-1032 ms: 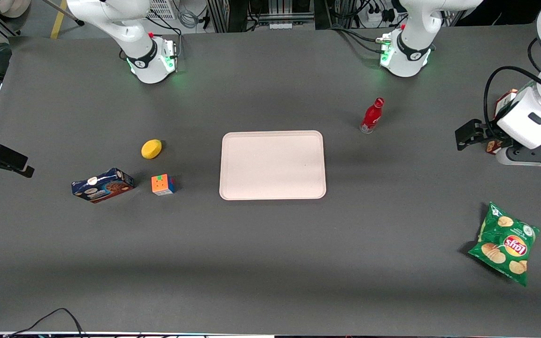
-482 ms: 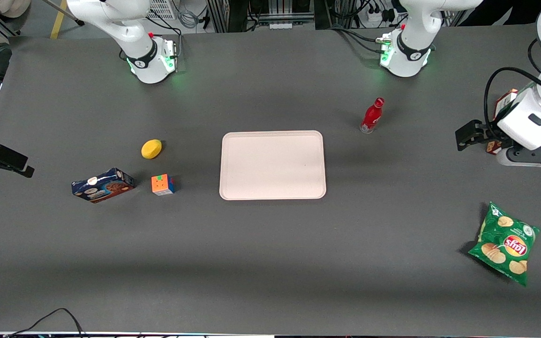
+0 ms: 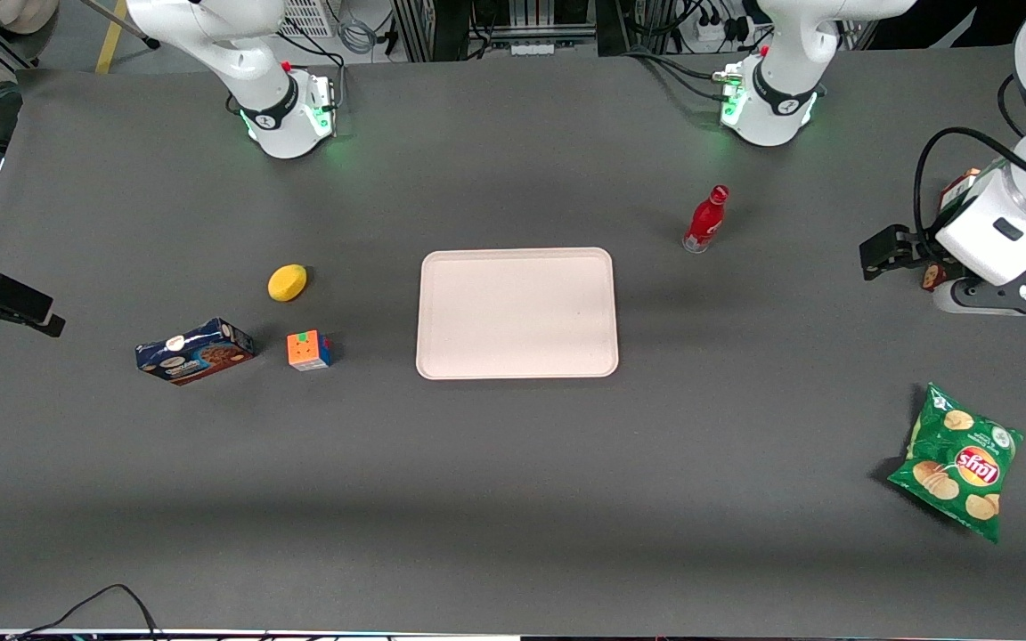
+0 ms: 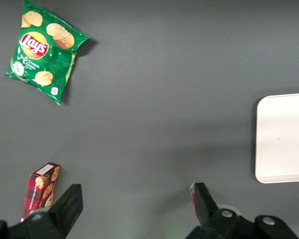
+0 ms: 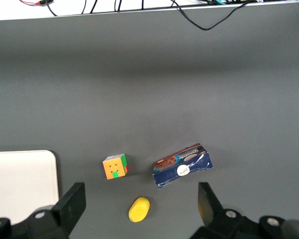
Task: Place red cookie box on tray
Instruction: 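Move the open left gripper toward the upright red cookie box, then lower the left gripper around the red cookie box's top end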
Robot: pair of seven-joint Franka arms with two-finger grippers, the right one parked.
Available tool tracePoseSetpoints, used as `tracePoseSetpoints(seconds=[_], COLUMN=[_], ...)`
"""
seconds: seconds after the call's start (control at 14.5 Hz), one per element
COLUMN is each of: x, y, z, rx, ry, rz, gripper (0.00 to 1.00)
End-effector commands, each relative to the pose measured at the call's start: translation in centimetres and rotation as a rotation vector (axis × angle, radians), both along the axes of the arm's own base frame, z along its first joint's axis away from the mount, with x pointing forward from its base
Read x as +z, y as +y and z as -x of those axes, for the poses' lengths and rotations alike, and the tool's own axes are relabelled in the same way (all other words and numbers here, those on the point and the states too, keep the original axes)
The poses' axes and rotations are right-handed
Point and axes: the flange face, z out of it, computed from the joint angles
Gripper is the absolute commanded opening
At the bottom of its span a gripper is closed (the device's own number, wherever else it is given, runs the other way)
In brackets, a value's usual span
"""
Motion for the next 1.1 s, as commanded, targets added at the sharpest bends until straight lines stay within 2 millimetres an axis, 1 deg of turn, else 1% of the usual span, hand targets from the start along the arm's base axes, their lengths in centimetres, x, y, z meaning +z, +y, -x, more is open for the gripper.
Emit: tracePoseSetpoints(seconds=[0.0, 0.07, 0.21, 0.41, 0.55, 0.69, 0.89, 0.96, 1.03], x=[-0.1, -0.1, -0.9, -1.0, -1.5, -2.1, -3.9, -5.0, -5.9], y=[2.4, 3.8, 6.4, 11.6, 15.5, 19.8, 25.7, 27.4, 28.3], z=[0.1, 0.0, 0.3, 1.0, 1.9, 3.4, 6.8, 8.0, 9.2], rx=[-0.085, -0.095, -0.124, -0.201, -0.236, -0.287, -0.375, -0.39, -0.379], ry=[0.037, 0.043, 0.069, 0.092, 0.108, 0.106, 0.052, 0.04, 0.039], rz=[-0.054, -0.053, -0.051, -0.059, -0.055, -0.034, -0.014, -0.004, 0.011], gripper=[1.0, 1.0, 1.0, 1.0, 1.0, 1.0, 1.0, 1.0, 1.0])
